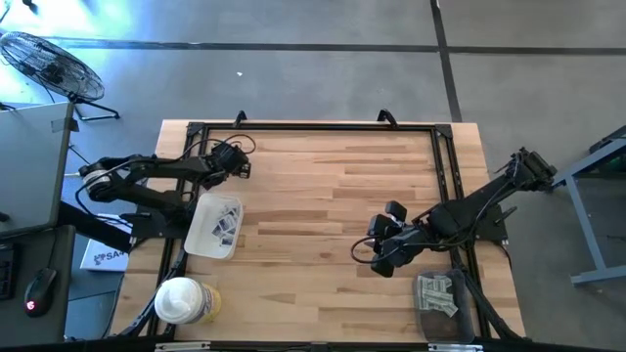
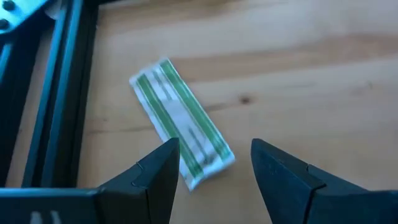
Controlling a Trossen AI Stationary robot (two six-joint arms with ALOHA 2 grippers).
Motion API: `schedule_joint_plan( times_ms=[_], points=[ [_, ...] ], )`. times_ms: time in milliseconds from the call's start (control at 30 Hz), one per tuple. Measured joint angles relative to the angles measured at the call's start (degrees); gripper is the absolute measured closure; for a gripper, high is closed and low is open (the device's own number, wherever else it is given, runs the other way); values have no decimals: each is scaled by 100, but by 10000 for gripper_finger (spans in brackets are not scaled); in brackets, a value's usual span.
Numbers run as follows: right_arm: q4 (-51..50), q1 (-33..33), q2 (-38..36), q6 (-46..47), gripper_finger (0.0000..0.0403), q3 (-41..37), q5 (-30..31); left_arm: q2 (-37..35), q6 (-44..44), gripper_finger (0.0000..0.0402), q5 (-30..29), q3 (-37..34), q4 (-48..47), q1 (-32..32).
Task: Pick & Place First Aid Supplies
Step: Put the green bandage pack into the black bin
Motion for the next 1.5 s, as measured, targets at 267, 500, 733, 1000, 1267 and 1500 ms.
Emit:
schedule_joint_plan(
  times_ms=[267,500,733,1000,1267,1500],
  points=[
    [1,0,0,-19,289,0,45,350,107,218,-33,0,392,289],
    [0,0,0,-19,289,0,44,720,83,256,-143,9,717,270],
    [0,0,0,-22,289,0,44,791,90,263,-179,11,777,270],
    [0,0,0,-22,289,0,44,791,-106,264,-166,26,461,270],
    [0,0,0,-22,289,0,44,797,-103,273,-139,20,349,270],
    [0,0,0,-22,289,0,44,799,-46,337,-91,13,305,270]
  ],
)
